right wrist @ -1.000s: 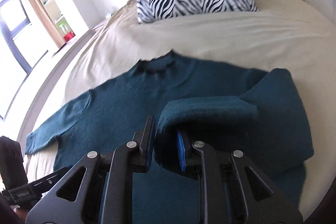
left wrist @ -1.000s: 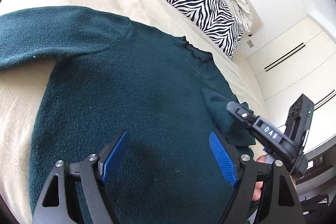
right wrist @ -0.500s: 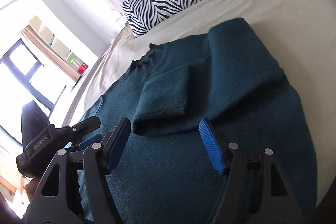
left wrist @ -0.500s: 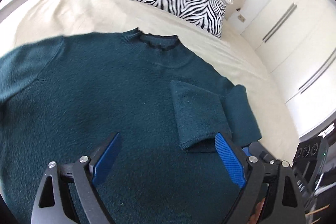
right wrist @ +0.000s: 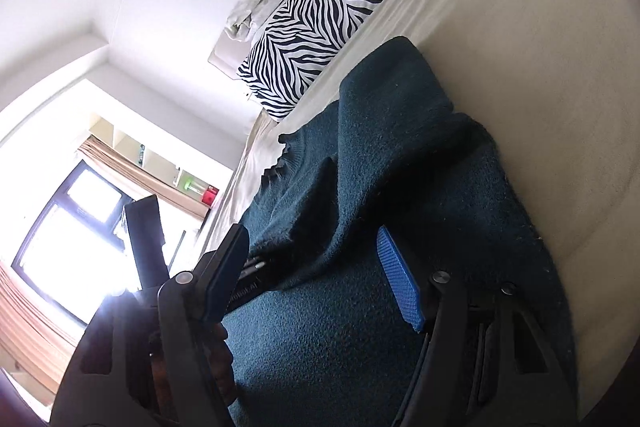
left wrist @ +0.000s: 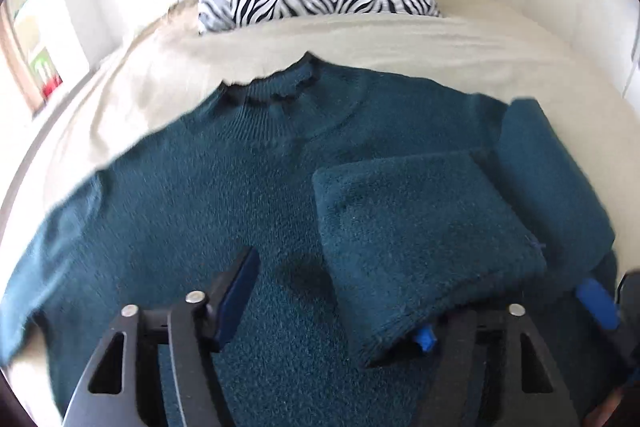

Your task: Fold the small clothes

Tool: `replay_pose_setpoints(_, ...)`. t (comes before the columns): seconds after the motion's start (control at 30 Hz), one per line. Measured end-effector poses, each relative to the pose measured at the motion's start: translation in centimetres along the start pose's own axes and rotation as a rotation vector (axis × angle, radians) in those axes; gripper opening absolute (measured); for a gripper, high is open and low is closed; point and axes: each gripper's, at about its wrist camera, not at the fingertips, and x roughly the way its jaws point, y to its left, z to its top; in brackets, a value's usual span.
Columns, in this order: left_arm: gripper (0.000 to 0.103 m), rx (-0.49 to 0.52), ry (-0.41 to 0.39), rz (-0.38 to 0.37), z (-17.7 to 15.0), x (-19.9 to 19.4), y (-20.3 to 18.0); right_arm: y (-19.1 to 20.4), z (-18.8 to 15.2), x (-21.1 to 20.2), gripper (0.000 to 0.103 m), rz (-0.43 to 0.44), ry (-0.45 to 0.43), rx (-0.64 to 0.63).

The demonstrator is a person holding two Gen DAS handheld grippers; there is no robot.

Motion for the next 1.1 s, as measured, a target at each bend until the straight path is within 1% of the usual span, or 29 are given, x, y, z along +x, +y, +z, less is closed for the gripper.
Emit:
replay_pose_setpoints(0.03, 0.061, -0.093, 0.011, -0.046, 0.1, 0.1, 1.4, -0.1, 0.0, 0.0, 0.065, -0.001, 0.0, -0.003)
replay_pose_setpoints(0.1, 0.061, -0.26, -0.005, -0.12, -0.3, -0.3, 4.4, 0.0, 0.0, 0.1, 0.065, 0.006, -0.002, -0.002)
replay_pose_setpoints(0.17, 0.061, -0.386, -0.026, -0.156, -1.1, -0.9, 6.9, 0.0, 0.0, 0.1, 0.065, 0.015, -0.005, 0.001)
replay_pose_setpoints(0.2, 0.061, -0.47, -0.036, -0.201, -1.7, -1.0, 8.4, 0.0, 0.0, 0.0, 0.065, 0.017, -0.007, 0.0)
replay_pose_setpoints(0.27, 0.059, -0.628, -0.044, -0.32, -3.1, -0.9, 10.9, 0.1, 0.0, 0.2, 0.065, 0.014, -0.008, -0.005)
replay_pose_setpoints(0.3, 0.059, -0.677, -0.044, -0.362, -3.6, -0.8, 11.6, 0.1, -0.1, 0.1, 0.065, 0.012, -0.008, -0.008)
replay_pose_setpoints(0.33, 0.059, -0.703, -0.04, -0.385, -3.8, -0.9, 11.9, 0.2, 0.0, 0.1, 0.065, 0.01, -0.007, -0.011)
replay_pose_setpoints(0.4, 0.062, -0.722, -0.029, -0.404, -3.8, -1.2, 12.1, 0.3, 0.2, 0.2, 0.065, 0.006, -0.006, -0.016)
replay_pose_setpoints(0.5, 0.072, -0.726, -0.042, -0.414, -3.6, -1.5, 12.4, 0.5, 0.3, 0.3, 0.066, 0.006, -0.006, -0.019)
replay_pose_setpoints(0.67, 0.072, -0.693, -0.035, -0.41, -2.3, -0.8, 13.0, 0.5, 0.3, 0.2, 0.066, 0.011, -0.008, -0.017)
replay_pose_setpoints(0.7, 0.07, -0.683, -0.032, -0.408, -2.1, -0.7, 13.2, 0.5, 0.3, 0.2, 0.066, 0.015, -0.009, -0.016)
replay_pose_setpoints(0.77, 0.059, -0.676, -0.023, -0.395, -1.7, -0.6, 13.7, 0.4, 0.4, 0.1, 0.066, 0.024, -0.011, -0.011)
replay_pose_setpoints(0.8, 0.049, -0.673, -0.016, -0.385, -1.6, -0.5, 14.0, 0.4, 0.4, 0.0, 0.066, 0.032, -0.013, -0.007)
replay_pose_setpoints(0.83, 0.033, -0.668, -0.006, -0.376, -1.5, -0.2, 14.3, 0.3, 0.5, -0.1, 0.066, 0.041, -0.016, -0.001)
replay_pose_setpoints(0.87, 0.024, -0.665, 0.003, -0.362, -1.6, -0.1, 14.6, 0.2, 0.5, -0.2, 0.067, 0.051, -0.018, 0.007)
replay_pose_setpoints(0.9, 0.012, -0.666, 0.009, -0.341, -1.8, 0.0, 14.9, 0.1, 0.6, -0.2, 0.067, 0.061, -0.018, 0.015)
replay_pose_setpoints(1.0, 0.011, -0.668, -0.012, -0.345, -3.4, -0.6, 15.7, 0.1, 1.0, -0.6, 0.067, 0.094, -0.012, 0.051)
replay_pose_setpoints(1.1, 0.011, -0.615, -0.047, -0.319, -4.4, -1.5, 15.5, 0.5, 1.6, -0.9, 0.068, 0.098, 0.013, 0.105)
